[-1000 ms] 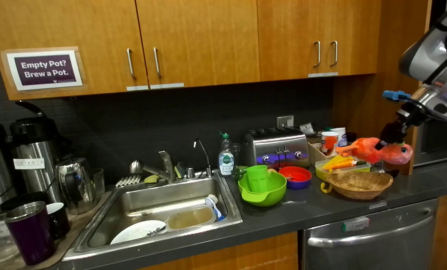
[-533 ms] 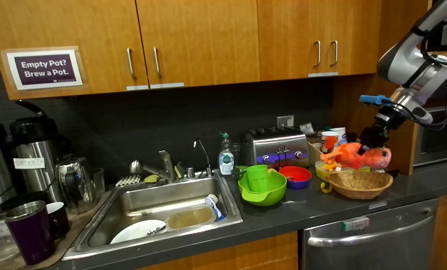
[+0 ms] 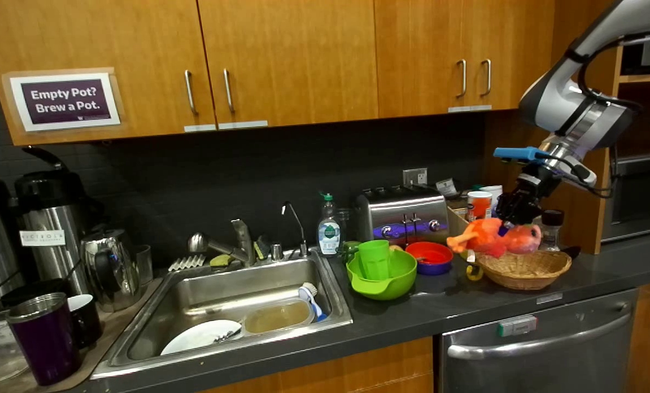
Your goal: Pick up the pink bird toy and put it on the kitchen counter
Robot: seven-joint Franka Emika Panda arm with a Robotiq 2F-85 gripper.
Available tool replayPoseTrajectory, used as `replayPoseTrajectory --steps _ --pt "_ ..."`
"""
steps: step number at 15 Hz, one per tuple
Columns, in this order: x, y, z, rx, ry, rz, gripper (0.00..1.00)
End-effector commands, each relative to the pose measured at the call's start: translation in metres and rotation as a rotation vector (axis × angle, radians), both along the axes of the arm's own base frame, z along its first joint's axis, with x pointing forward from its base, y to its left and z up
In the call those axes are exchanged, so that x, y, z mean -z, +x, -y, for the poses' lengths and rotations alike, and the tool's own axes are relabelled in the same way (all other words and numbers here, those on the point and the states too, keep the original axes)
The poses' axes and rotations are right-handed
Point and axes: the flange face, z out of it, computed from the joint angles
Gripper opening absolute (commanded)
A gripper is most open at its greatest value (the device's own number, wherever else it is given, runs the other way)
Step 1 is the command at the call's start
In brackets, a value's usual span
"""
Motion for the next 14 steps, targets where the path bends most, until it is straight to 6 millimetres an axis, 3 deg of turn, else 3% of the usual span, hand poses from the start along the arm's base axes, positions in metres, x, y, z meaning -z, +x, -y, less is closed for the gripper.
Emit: replayPoseTrajectory --steps 1,14 --pt "0.006 0.018 -0.02 -0.081 0.041 0.014 0.04" --pt "0.037 0.045 -0.075 -0.279 0.111 -0.031 0.04"
